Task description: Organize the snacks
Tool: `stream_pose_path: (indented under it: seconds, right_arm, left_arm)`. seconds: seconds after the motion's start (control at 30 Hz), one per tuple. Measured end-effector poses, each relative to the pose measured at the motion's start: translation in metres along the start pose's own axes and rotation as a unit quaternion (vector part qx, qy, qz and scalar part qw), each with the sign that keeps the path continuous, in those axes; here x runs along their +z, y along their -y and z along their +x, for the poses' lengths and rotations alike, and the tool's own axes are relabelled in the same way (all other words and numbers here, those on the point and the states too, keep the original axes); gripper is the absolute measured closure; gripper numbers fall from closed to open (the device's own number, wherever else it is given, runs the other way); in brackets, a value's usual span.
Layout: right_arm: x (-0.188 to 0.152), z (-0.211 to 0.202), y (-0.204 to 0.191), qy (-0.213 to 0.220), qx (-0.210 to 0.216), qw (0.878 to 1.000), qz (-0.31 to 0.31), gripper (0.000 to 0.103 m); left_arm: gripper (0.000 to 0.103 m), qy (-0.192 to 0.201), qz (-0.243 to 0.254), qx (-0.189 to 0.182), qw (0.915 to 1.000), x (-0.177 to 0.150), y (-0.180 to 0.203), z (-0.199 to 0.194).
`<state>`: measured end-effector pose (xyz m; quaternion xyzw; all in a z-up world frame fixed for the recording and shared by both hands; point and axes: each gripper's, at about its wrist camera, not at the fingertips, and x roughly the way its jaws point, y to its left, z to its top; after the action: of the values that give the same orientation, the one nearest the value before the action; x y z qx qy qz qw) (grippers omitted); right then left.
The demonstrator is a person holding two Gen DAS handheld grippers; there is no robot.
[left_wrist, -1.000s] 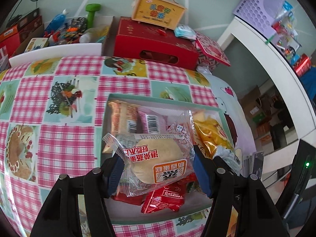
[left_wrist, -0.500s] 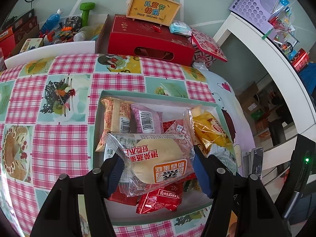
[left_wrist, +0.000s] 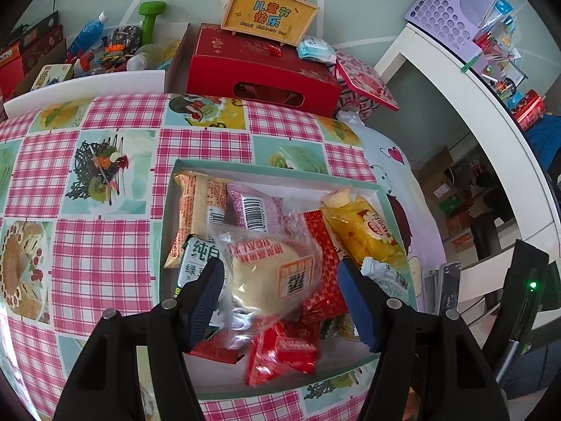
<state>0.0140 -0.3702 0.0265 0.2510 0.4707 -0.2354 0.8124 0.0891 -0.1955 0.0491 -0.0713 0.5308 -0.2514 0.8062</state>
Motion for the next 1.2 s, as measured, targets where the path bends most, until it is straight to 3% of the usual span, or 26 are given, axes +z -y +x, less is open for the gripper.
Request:
stream_pose_path:
  seconds: [0.23, 0.53, 0.67, 0.77, 0.83, 1.2]
  right_arm:
    - [0.001, 0.001, -0.002, -0.002, -0.001, 1.000, -0.005, 0.038]
    - [0.001, 0.002, -0.002, 0.002, -0.007, 1.000, -0.013, 0.020]
    - [0.002, 0.002, -0.003, 0.003, -0.006, 1.000, -0.018, 0.015]
    - [0.002, 0.000, -0.005, 0.009, -0.007, 1.000, -0.022, 0.004]
    - [0.002, -0.001, -0.006, 0.013, -0.007, 1.000, -0.026, 0.000]
    - [0.003, -0.010, -0.017, 0.041, -0.002, 0.998, -0.046, 0.000]
  left_arm:
    - [0.032, 0.003, -0.004, 0.008, 1.0000, 0.002, -0.003, -0.005]
    - [0.031, 0.006, -0.008, 0.038, 0.9992, 0.004, -0.009, -0.010]
    - [0.030, 0.013, -0.014, 0.069, 0.9974, 0.006, -0.015, -0.014]
    - [0.018, 0.023, -0.020, 0.094, 0.9951, 0.008, -0.022, -0.018]
    - [0.018, 0.024, -0.024, 0.111, 0.9933, 0.009, -0.027, -0.018]
    - [0.017, 0.022, -0.031, 0.199, 0.9793, 0.011, -0.053, -0.010]
